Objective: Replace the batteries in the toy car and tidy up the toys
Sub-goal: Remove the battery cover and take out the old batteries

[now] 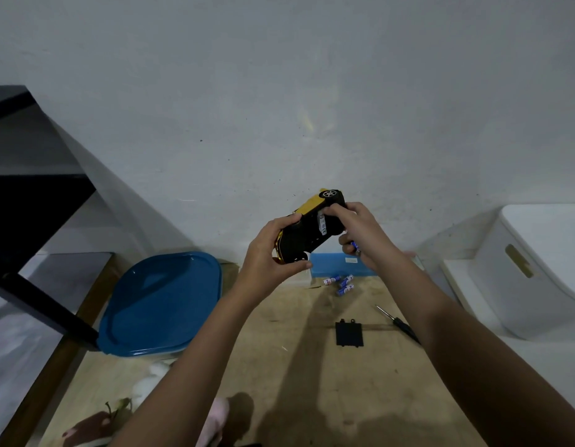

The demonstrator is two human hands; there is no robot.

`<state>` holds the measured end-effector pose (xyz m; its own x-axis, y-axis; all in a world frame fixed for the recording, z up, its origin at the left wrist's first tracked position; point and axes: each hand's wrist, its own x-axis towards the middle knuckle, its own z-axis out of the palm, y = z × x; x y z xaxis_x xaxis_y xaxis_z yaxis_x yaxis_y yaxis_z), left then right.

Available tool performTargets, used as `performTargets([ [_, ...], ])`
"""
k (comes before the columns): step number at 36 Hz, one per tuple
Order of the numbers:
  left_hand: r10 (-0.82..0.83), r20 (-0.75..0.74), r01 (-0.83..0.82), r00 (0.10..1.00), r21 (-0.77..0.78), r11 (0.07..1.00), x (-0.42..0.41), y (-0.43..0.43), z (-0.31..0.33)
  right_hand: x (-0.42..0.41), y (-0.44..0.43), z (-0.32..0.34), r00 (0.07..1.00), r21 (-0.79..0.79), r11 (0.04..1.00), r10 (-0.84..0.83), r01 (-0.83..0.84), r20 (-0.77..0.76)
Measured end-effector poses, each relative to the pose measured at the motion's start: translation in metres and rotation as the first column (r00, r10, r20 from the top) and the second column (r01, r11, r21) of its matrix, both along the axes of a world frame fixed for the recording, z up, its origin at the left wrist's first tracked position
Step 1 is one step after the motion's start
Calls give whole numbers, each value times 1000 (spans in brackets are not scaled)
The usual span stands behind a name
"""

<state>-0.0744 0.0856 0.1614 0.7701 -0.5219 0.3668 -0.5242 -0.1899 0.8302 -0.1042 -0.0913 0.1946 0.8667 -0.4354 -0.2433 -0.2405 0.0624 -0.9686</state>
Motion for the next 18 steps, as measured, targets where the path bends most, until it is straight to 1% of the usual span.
performTargets([
  [10,-31,27,30,999,18,999,0,-3,-1,3,-3,1,999,46,998,-39,40,-32],
  [18,-67,51,65,996,37,997,0,-1,-1,4,-6,-1,1000,135,991,9,-11,22],
])
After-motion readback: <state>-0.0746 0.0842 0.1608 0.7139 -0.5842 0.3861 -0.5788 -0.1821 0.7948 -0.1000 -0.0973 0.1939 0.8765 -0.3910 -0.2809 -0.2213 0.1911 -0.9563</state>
